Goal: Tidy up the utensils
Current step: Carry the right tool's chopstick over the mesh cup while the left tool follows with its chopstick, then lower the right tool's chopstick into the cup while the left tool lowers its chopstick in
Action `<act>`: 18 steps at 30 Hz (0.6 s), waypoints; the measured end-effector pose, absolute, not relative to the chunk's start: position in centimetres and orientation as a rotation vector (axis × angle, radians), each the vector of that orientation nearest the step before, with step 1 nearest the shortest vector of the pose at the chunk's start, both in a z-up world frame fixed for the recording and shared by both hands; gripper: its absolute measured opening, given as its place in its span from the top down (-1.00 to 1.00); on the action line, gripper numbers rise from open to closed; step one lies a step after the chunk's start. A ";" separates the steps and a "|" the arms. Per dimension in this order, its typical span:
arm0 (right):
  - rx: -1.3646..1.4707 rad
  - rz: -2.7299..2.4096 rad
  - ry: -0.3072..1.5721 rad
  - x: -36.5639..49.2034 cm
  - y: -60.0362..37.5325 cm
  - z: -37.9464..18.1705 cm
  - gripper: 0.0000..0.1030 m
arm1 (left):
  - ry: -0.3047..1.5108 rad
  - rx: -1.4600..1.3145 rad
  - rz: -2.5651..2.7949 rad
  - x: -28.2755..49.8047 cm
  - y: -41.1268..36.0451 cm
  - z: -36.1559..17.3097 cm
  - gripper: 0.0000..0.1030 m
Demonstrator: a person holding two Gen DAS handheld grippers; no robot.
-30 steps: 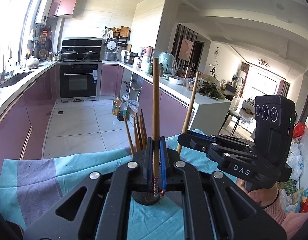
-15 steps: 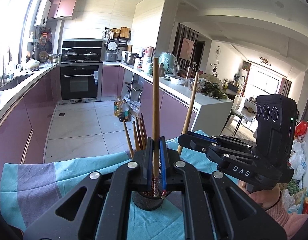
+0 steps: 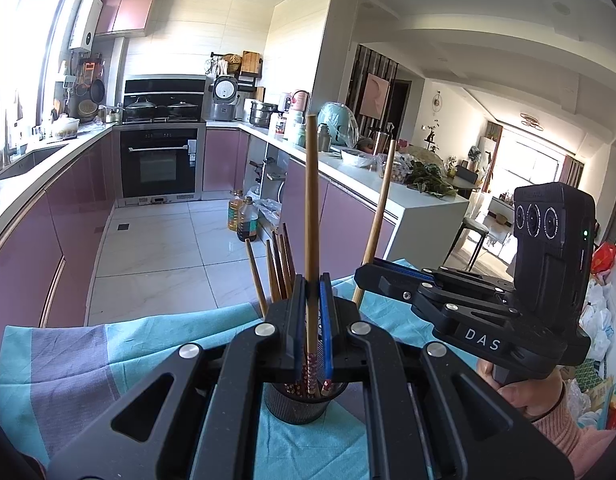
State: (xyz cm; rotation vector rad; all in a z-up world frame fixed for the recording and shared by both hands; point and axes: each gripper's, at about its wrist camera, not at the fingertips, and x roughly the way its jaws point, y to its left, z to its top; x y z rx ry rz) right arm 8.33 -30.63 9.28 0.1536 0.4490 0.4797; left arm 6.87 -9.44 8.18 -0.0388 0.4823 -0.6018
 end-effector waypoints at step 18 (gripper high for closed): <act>0.138 0.457 0.481 9.6 -29.8 8.2 0.89 | 0.523 -0.027 -0.589 7.7 -10.4 8.0 0.86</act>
